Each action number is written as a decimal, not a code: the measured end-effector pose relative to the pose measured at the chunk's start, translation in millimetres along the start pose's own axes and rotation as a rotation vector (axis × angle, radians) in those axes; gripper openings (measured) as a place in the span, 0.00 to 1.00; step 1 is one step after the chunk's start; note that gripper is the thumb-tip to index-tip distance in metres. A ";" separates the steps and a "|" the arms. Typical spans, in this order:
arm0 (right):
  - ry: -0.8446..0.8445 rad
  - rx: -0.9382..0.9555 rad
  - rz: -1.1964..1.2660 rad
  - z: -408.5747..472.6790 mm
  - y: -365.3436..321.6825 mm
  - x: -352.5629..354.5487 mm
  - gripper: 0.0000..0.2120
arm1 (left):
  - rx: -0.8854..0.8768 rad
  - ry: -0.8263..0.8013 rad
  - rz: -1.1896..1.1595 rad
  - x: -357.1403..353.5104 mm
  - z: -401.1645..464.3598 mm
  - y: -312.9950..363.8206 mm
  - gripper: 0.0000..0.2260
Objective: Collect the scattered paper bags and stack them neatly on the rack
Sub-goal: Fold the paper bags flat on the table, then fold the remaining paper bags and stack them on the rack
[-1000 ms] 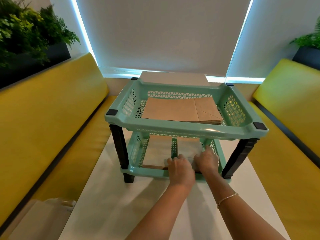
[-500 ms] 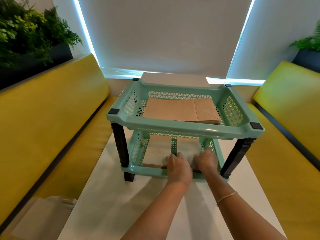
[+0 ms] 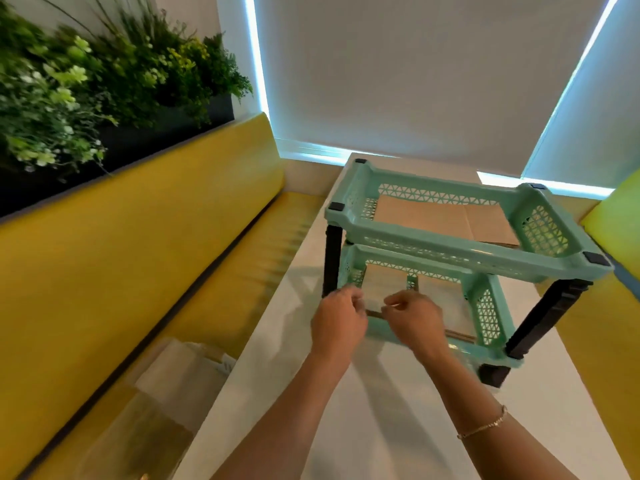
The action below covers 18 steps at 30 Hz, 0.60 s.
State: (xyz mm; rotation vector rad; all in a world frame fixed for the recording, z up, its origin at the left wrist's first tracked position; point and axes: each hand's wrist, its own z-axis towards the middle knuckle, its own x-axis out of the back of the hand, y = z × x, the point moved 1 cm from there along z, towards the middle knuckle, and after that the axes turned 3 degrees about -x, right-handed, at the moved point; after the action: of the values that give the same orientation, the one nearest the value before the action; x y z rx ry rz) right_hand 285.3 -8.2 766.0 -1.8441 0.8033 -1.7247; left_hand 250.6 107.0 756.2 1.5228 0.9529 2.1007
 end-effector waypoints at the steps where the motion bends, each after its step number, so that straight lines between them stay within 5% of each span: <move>1: -0.053 0.025 -0.006 -9.8 -7.8 -11.8 0.09 | 0.017 0.045 -0.008 13.3 -4.7 -13.4 0.09; 9: -0.398 0.237 -0.151 -48.0 -73.4 -118.6 0.10 | 0.546 0.329 -0.023 108.5 -40.9 -175.6 0.18; 18: -0.594 0.427 -0.285 -43.8 -121.5 -233.0 0.11 | 0.894 0.003 0.363 137.5 -50.1 -359.9 0.27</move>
State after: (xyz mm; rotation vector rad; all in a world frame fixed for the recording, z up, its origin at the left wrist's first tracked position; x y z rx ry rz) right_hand 245.7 243.8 689.6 -2.0504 -0.0612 -1.2433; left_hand 125.4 432.8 585.5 2.2302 1.9008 1.9827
